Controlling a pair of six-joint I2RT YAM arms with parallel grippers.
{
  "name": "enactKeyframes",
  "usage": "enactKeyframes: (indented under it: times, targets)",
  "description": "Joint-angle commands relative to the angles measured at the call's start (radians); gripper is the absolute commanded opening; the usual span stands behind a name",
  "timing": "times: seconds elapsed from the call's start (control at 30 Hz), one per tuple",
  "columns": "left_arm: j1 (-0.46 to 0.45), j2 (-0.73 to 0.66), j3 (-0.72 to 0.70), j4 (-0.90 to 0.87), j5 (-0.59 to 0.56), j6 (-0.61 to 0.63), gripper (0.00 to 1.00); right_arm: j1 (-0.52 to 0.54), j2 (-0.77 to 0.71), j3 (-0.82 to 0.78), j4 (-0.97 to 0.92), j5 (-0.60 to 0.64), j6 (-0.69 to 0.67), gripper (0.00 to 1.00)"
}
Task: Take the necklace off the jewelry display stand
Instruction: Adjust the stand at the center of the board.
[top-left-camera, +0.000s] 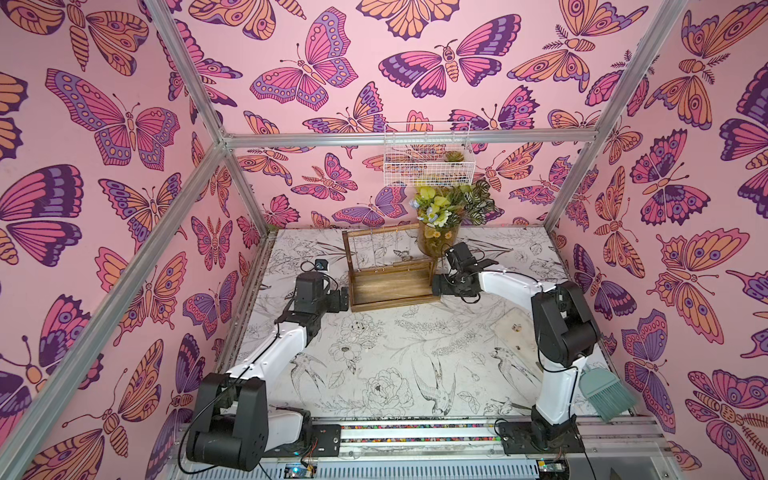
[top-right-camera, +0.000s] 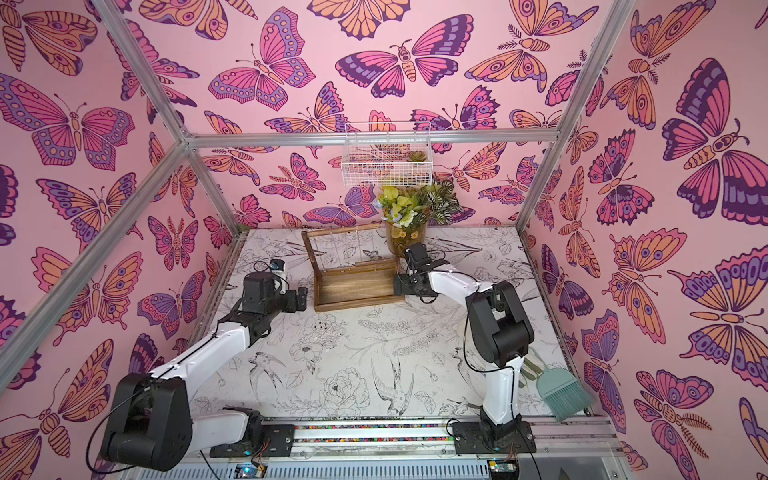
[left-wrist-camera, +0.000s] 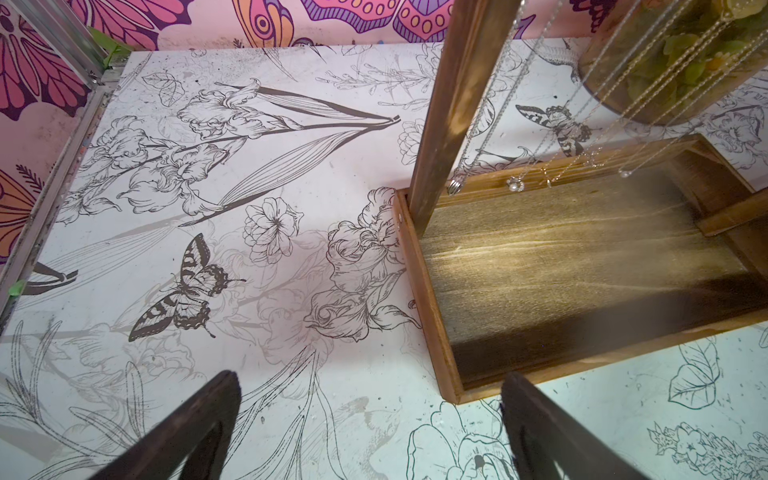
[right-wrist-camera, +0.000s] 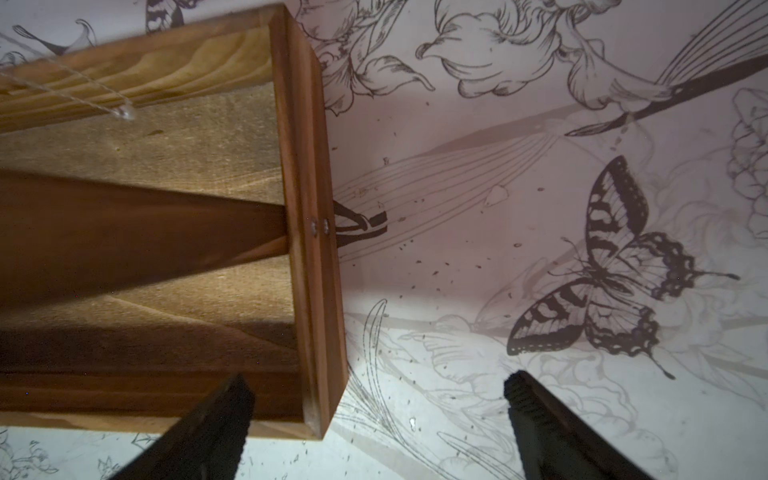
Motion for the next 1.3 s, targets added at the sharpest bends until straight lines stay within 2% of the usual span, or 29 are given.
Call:
enactKeyframes:
  times: [0.0, 0.37, 0.9, 0.97, 1.27]
  targets:
    - [-0.005, -0.008, 0.007, -0.019, -0.010, -0.001, 1.00, 0.008, 0.038, 0.033, -0.024, 0.044, 0.038, 0.99]
    - [-0.007, -0.010, 0.006, -0.017, -0.015, 0.012, 1.00, 0.010, 0.074, 0.071, -0.112, 0.097, 0.061, 0.99]
    - [-0.007, -0.010, -0.011, -0.018, -0.008, 0.018, 1.00, 0.009, 0.015, -0.027, -0.128, 0.163, 0.119, 0.99]
    - [-0.006, -0.051, -0.014, -0.018, -0.007, 0.016, 1.00, 0.009, 0.007, -0.035, -0.128, 0.164, 0.122, 0.99]
    - [-0.008, -0.072, -0.037, -0.021, -0.004, 0.007, 1.00, 0.007, -0.020, -0.087, -0.124, 0.195, 0.152, 0.99]
